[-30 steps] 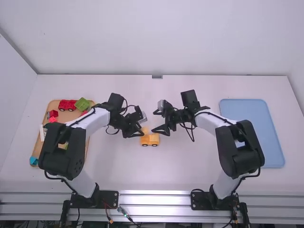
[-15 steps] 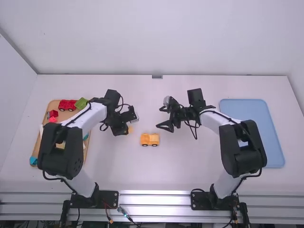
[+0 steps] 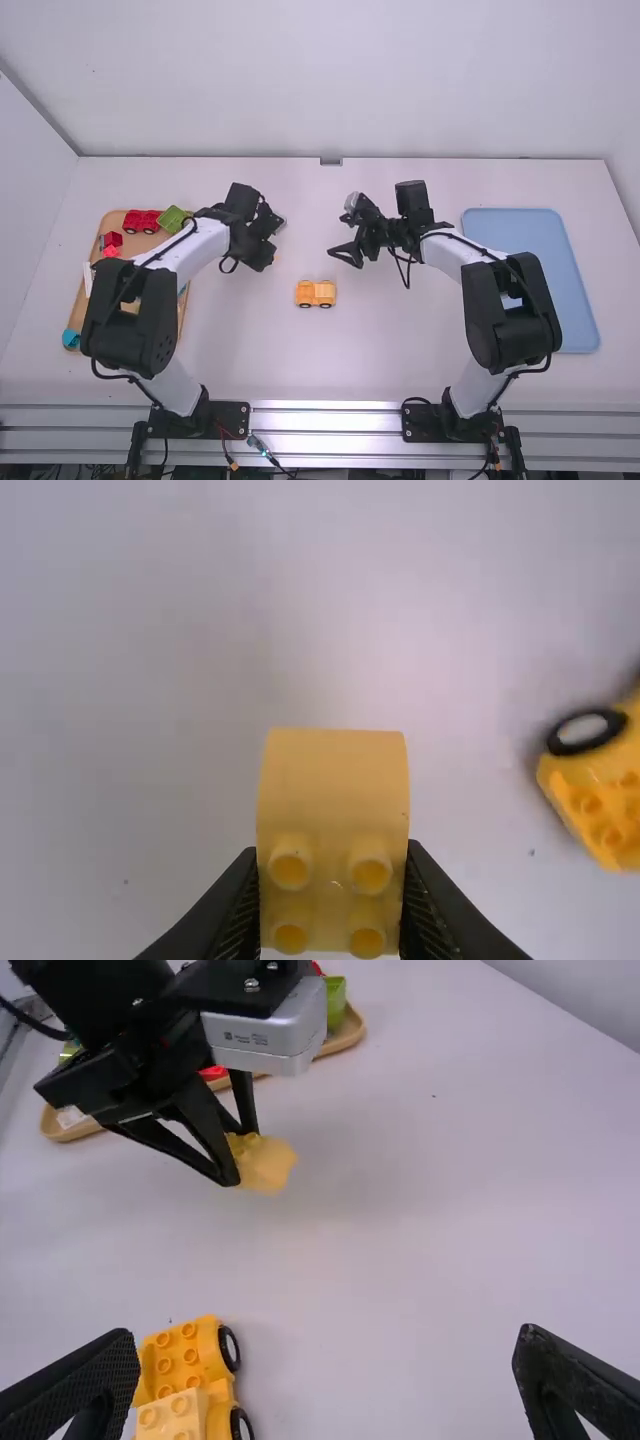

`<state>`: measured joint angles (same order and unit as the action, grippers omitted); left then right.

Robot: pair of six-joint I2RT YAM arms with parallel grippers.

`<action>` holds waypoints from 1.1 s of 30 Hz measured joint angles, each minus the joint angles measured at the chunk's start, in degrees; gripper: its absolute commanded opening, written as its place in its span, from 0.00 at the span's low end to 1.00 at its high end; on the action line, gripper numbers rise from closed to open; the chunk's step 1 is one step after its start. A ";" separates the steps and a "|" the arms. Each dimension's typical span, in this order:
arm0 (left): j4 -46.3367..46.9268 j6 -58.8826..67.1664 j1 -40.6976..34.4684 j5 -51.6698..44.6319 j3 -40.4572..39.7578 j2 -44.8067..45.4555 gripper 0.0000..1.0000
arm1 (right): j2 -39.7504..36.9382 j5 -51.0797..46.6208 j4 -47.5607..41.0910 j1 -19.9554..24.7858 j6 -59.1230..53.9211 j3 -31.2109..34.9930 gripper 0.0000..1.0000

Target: Assemble lego blocks to make yellow taxi

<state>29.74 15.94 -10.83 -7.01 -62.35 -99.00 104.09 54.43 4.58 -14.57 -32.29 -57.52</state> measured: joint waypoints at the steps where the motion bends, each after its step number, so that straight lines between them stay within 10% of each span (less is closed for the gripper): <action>1: -0.46 -3.13 -0.59 1.18 0.17 0.00 0.02 | 0.00 -0.31 0.00 0.02 0.24 0.00 0.99; 33: 3.65 -103.21 -3.34 5.99 7.23 0.02 0.03 | 0.00 -0.83 2.29 2.03 3.63 0.00 0.99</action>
<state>33.39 -87.26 -14.17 -1.02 -55.11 -98.98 104.09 53.60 6.87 -12.53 -28.67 -57.52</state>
